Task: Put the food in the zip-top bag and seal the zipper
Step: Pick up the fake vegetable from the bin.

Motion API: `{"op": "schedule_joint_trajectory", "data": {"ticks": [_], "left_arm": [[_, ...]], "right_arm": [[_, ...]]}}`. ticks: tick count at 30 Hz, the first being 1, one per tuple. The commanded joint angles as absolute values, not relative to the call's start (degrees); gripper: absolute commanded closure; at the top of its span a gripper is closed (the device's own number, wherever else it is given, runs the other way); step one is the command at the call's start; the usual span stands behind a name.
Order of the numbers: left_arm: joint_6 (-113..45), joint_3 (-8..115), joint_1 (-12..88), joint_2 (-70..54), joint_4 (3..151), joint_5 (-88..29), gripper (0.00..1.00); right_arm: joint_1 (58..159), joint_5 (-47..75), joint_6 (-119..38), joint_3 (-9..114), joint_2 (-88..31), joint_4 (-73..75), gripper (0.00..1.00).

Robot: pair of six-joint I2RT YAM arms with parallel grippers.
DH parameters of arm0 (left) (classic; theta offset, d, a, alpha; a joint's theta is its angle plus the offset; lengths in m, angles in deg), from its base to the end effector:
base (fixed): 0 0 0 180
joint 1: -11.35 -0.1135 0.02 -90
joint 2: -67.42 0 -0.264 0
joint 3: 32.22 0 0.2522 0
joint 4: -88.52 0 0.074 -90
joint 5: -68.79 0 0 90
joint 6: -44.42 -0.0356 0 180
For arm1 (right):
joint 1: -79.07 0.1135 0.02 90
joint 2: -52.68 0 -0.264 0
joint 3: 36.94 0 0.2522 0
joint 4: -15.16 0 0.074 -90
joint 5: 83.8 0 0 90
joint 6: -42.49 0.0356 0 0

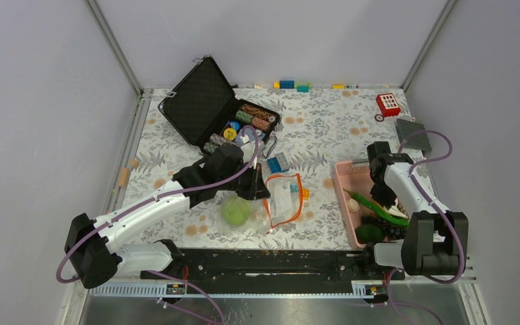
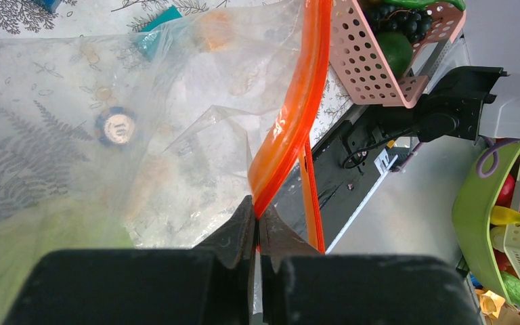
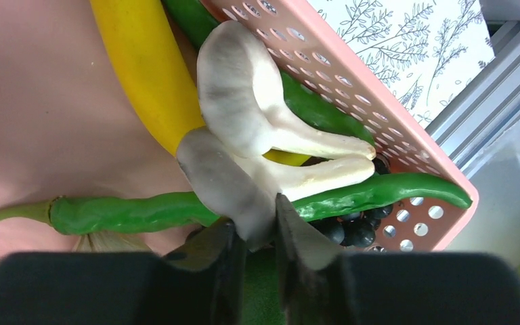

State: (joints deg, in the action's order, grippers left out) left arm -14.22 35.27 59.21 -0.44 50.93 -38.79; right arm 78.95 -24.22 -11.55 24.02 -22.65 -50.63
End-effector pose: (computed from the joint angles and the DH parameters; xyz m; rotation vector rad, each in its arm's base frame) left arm 0.1650 -0.1984 0.2900 0.5286 2.3711 -1.0425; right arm 0.2153 -0.0185 0.2031 0.9122 2.5930 -0.6381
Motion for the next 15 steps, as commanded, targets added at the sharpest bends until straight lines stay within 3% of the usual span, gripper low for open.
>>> {"op": "schedule_joint_trajectory", "data": {"ticks": [1,4,15], "left_arm": [[-14.9,34.7,58.9,1.0,53.9,-39.5,1.0],[-14.9,34.5,58.9,1.2,54.0,-39.5,1.0],[-14.9,34.1,58.8,1.6,54.3,-39.6,1.0]], "right_arm": [[78.7,-24.1,-11.4,23.9,-19.1,-52.0,0.82],[78.8,-21.4,-13.2,23.8,-16.7,-51.3,1.0],[78.8,-6.1,-20.6,23.3,-5.6,-46.8,1.0]]}}
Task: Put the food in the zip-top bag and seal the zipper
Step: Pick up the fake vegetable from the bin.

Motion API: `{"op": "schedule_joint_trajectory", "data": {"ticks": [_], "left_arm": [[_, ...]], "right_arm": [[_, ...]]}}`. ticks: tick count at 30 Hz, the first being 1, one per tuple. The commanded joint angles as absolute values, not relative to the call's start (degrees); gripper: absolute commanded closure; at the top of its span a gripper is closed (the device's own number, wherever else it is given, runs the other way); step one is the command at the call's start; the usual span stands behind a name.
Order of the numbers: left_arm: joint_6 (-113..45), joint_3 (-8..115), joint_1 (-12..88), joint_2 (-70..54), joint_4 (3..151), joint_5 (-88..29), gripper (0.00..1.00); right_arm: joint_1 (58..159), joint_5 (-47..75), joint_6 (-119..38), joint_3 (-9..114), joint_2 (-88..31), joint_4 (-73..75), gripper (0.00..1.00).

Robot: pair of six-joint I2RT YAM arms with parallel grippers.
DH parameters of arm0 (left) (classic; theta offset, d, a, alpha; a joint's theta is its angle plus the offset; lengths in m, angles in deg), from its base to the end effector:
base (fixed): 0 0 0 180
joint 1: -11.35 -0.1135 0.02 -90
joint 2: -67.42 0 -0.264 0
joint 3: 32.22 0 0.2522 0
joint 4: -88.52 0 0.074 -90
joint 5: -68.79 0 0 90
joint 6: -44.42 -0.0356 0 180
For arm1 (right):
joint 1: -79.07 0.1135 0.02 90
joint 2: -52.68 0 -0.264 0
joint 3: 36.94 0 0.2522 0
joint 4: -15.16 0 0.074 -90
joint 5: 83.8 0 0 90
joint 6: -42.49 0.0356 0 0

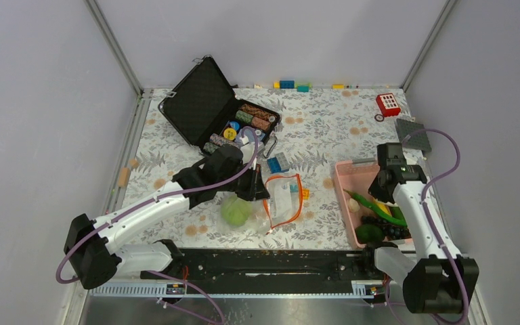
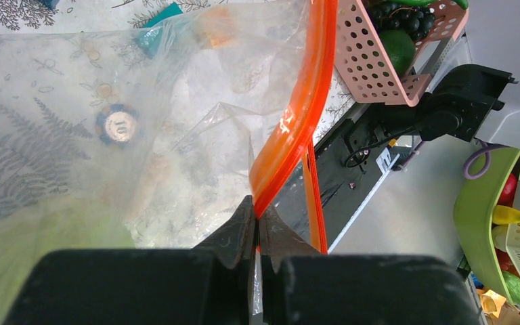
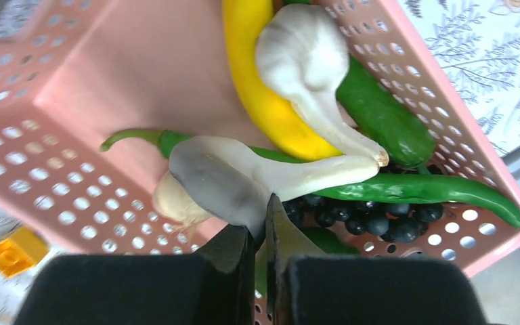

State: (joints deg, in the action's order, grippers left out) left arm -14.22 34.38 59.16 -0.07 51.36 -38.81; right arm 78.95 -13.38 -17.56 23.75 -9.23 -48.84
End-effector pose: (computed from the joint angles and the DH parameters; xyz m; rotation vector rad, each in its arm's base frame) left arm 0.1640 -0.1970 0.2869 0.5277 2.3729 -1.0417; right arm 0.1929 -0.0123 0.2434 0.7769 2.5089 -0.2892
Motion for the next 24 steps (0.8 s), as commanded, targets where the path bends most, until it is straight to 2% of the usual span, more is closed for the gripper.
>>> {"op": "schedule_joint_trajectory", "data": {"ticks": [1,17,24], "left_arm": [[-14.9,34.0,58.8,1.6,54.3,-39.6,1.0],[-15.3,34.1,58.7,2.3,54.7,-39.9,1.0],[-15.3,34.4,58.6,2.8,54.8,-39.4,1.0]], "right_arm": [[78.7,-4.5,-21.1,23.3,-4.7,-46.3,1.0],[78.8,10.6,-26.9,26.6,14.7,-44.7,1.0],[78.8,12.0,-28.4,30.5,18.8,-45.0,1.0]]}}
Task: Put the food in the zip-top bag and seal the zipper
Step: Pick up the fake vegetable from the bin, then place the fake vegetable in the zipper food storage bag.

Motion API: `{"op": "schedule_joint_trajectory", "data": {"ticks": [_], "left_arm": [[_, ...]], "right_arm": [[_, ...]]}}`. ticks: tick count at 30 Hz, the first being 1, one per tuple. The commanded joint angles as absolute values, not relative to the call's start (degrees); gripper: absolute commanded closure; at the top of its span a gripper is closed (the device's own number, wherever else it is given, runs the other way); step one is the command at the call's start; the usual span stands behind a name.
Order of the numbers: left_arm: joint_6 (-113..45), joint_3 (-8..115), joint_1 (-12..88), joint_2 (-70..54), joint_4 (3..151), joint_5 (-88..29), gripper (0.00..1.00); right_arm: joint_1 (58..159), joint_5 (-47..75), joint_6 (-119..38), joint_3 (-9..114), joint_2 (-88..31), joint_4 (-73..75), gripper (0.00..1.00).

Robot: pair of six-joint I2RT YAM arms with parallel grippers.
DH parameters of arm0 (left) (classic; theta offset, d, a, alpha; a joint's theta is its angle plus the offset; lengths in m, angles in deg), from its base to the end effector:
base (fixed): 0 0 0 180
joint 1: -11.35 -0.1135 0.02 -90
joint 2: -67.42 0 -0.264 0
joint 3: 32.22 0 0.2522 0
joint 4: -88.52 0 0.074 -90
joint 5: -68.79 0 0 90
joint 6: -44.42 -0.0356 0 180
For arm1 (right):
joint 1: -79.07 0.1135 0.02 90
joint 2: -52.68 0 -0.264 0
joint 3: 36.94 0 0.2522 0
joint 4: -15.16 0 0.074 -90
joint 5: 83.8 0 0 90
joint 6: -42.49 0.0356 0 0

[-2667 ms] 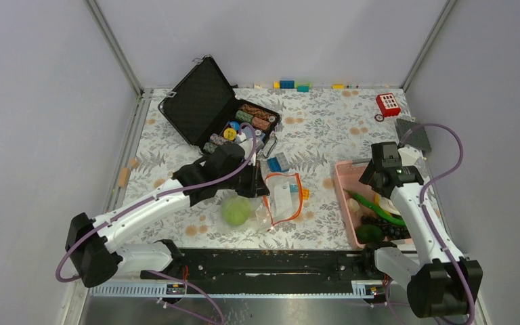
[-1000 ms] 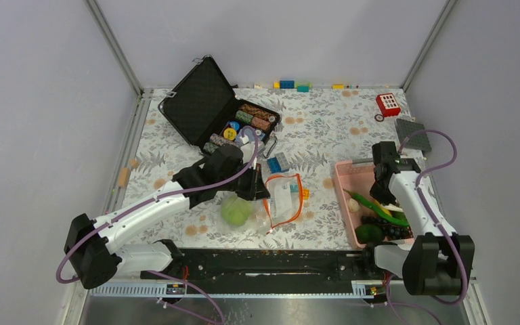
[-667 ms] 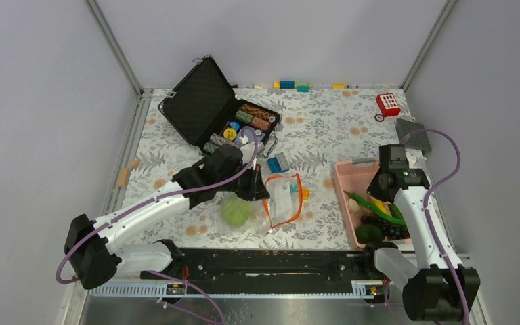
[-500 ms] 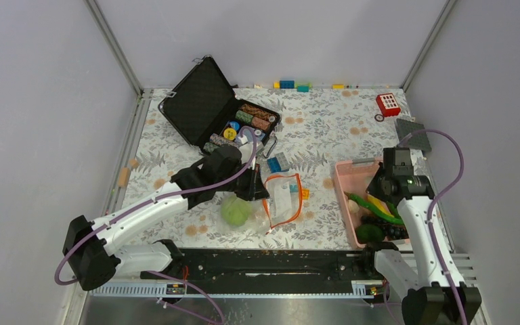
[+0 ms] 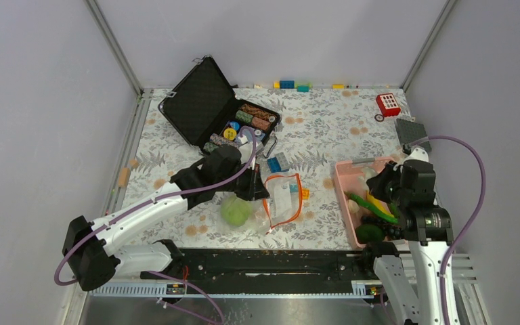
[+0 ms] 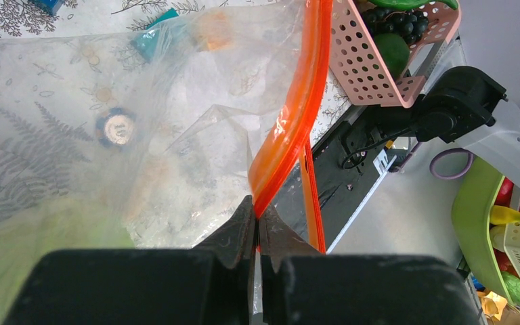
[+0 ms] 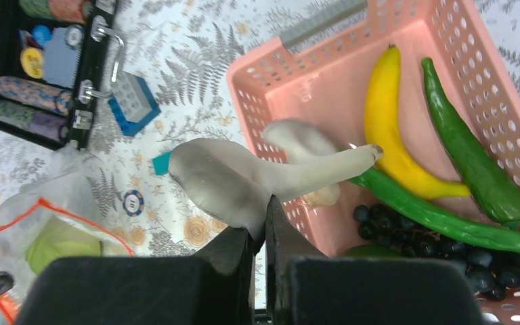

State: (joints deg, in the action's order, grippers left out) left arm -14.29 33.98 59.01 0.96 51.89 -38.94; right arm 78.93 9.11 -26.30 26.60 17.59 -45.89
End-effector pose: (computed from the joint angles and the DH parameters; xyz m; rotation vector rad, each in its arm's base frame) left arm 0.1624 -0.1944 0.2896 0.5274 2.3511 -1.0525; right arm 0.1180 0.0015 0.3264 0.3690 2.1191 0.2690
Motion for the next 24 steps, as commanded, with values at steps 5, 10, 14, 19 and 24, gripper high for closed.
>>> {"op": "schedule_joint_trajectory", "data": {"ticks": [5,10,14,19,24], "left_arm": [[-15.0,35.0,58.7,2.5,54.7,-39.3,1.0],[-14.6,35.9,58.5,2.1,54.7,-38.9,1.0],[-14.2,36.8,58.5,1.8,54.1,-38.5,1.0],[-13.7,37.8,58.4,1.4,54.0,-39.4,1.0],[-13.3,38.6,58.5,1.2,53.9,-39.5,1.0]], "right_arm": [[78.7,18.7,-29.4,33.2,19.6,-44.9,1.0],[78.8,31.8,-28.0,35.0,20.4,-42.5,1.0],[78.7,45.6,-24.2,33.5,20.7,-36.9,1.0],[86.6,47.2,-19.1,29.9,21.8,-29.3,1.0],[103.9,35.9,-16.9,26.6,17.1,-22.6,1.0]]}}
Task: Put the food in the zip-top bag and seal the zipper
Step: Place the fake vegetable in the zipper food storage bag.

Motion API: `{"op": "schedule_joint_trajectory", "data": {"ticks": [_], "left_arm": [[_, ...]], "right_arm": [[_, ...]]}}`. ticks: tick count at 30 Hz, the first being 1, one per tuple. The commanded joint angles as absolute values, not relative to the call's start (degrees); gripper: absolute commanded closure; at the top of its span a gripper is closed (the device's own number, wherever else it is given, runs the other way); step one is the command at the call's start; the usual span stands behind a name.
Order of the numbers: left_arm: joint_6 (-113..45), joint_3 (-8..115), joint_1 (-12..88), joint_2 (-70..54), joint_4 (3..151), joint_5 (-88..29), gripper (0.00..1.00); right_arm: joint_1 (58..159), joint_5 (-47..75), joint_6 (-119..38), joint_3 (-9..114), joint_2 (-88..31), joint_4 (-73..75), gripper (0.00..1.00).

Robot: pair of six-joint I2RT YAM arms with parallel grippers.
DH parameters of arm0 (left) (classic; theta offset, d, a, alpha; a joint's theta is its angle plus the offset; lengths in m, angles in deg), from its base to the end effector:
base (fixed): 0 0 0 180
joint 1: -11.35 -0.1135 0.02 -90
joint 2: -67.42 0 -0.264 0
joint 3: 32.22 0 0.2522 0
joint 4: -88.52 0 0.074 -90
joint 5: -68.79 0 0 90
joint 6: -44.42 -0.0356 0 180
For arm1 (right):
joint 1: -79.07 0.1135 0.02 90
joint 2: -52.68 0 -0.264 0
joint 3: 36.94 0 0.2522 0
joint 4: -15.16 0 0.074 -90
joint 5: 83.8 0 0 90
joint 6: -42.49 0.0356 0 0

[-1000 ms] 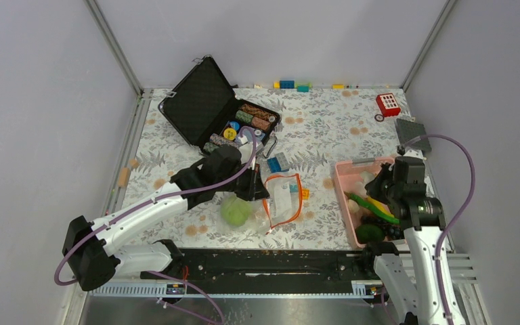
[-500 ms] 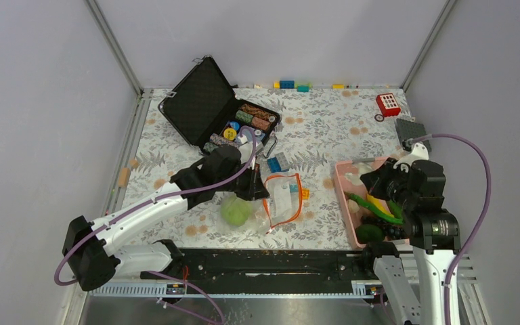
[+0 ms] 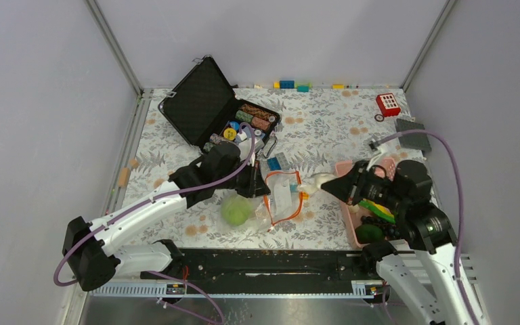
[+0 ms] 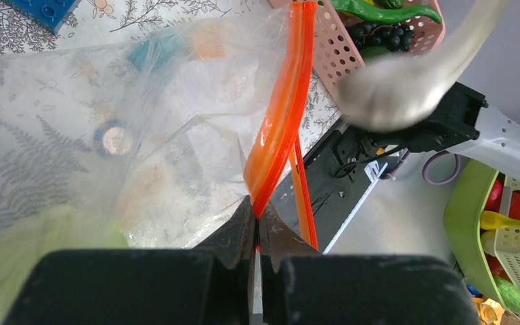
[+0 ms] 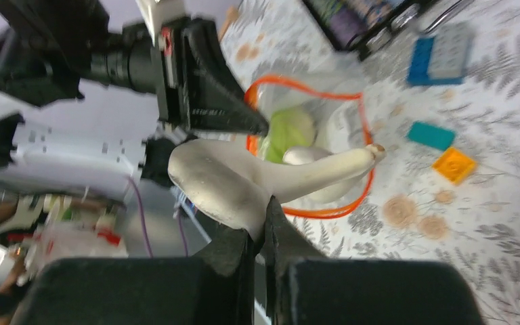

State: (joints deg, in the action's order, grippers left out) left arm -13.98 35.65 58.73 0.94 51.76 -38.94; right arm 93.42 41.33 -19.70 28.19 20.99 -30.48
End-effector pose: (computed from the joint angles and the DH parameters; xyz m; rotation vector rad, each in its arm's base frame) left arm 0.1645 -0.1948 0.2992 0.5154 2.3257 -1.0657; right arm 0.0982 0.0463 0.3694 -0.2477 1.8567 1.0627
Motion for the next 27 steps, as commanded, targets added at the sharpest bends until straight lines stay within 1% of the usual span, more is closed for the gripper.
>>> {"op": "schedule_joint_trajectory", "data": {"ticks": [1,5,10,14,18,24,27], "left_arm": [[-13.2,38.7,58.4,1.3,53.9,-39.5,1.0],[-12.8,38.6,58.4,1.8,53.9,-39.7,1.0],[-12.8,38.4,58.4,2.0,53.8,-40.6,1.0],[-12.5,38.4,58.4,2.1,54.0,-40.7,1.0],[-12.2,38.5,58.5,2.9,54.6,-40.9,1.0],[-12.1,37.9,58.4,4.9,55.4,-40.5,1.0],[-11.9,37.6,58.4,5.5,56.0,-40.3,1.0]], "right_arm": [[106.8,32.9,-17.3,26.8,15.5,-22.3,1.0],[113.3,29.1,-16.4,25.9,10.1,-16.0,1.0],[118.2,20.2,-15.1,23.3,4.9,-11.0,1.0],[121.0,19.6,-13.1,21.5,0.7,-5.9,1.0],[124.1,18.5,-11.4,21.5,-4.1,-4.9,1.0],[125.9,14.5,-8.8,22.3,-9.1,-6.6,1.0],[126.0,14.1,-8.8,23.7,-11.0,-8.7,0.94]]}}
